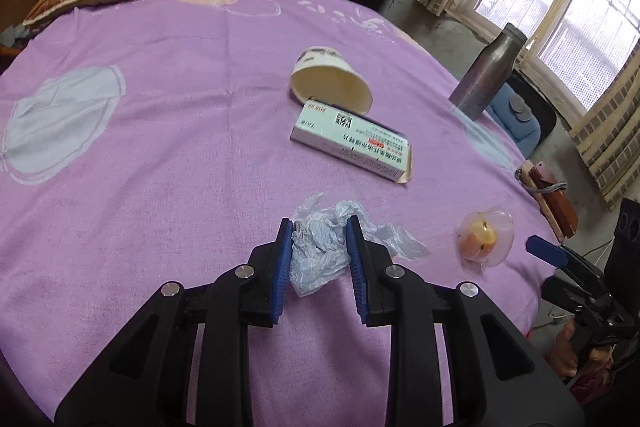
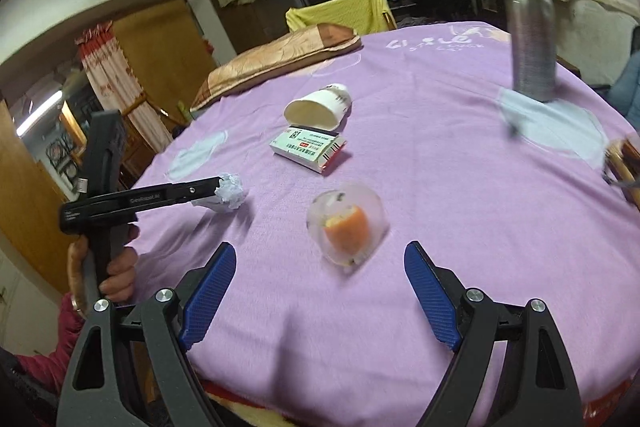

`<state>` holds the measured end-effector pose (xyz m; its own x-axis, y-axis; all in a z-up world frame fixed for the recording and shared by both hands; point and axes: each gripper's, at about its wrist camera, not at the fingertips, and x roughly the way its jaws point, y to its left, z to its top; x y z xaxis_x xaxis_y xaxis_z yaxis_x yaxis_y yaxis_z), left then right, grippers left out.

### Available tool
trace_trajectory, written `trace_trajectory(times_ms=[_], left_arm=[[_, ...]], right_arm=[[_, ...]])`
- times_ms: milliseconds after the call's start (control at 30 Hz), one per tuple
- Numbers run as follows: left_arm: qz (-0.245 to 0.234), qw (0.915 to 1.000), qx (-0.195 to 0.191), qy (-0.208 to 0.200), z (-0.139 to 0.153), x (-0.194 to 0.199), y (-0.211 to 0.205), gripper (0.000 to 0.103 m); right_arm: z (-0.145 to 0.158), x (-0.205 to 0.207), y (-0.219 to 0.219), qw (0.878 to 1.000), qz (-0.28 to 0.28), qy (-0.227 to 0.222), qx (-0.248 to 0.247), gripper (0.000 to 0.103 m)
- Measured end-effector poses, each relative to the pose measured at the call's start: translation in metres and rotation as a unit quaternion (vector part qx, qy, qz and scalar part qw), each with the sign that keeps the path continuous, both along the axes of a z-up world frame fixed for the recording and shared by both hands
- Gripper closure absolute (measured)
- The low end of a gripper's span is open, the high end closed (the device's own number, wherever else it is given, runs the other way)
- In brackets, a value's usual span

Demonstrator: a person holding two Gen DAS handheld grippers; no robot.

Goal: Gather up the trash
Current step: 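Grasp the crumpled white tissue with the left gripper while the right grasps the clear jelly cup, then carry the tissue and jelly cup toward the red wastebasket with both grippers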

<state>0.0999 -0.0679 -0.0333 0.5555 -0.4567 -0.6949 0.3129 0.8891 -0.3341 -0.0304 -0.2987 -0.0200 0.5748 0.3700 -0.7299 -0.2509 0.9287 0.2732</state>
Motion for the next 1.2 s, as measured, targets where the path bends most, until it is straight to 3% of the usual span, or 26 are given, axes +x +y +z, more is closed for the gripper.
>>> trace_trajectory(times_ms=[233,333,367,400,433,567,733,900,1200], left_arm=[[-0.022,0.9994,0.016,-0.023,0.002,-0.004,-0.008,0.073],[-0.023,0.9988,0.024,-0.036,0.004,-0.006,-0.010,0.073],[-0.024,0.9987,0.022,-0.038,0.004,-0.007,-0.009,0.073],[-0.025,0.9987,0.020,-0.040,0.005,-0.008,-0.009,0.073],[-0.025,0.9987,0.017,-0.041,0.005,-0.008,-0.008,0.073],[-0.025,0.9988,0.004,-0.042,0.006,-0.008,-0.005,0.073],[-0.017,0.9986,-0.013,-0.049,0.011,-0.010,0.001,0.073],[-0.017,0.9980,-0.041,-0.045,0.014,-0.018,0.001,0.073],[-0.052,0.9958,-0.045,-0.061,0.032,-0.049,-0.040,0.073]], right_arm=[[-0.016,0.029,0.028,0.999,0.008,0.018,-0.029,0.018],[-0.026,0.037,0.037,0.997,-0.003,0.022,-0.070,0.022],[-0.027,0.039,0.037,0.997,-0.006,0.022,-0.077,0.028],[-0.029,0.039,0.036,0.996,-0.010,0.021,-0.084,0.059],[-0.030,0.040,0.035,0.996,-0.013,0.020,-0.088,0.062],[-0.017,0.030,0.016,0.998,-0.031,-0.011,-0.052,0.064],[-0.003,0.023,-0.003,0.999,-0.035,-0.019,-0.002,0.064],[0.010,0.010,-0.018,0.998,-0.053,-0.034,0.002,0.064],[0.033,-0.027,-0.049,0.994,-0.080,-0.068,0.015,0.064]])
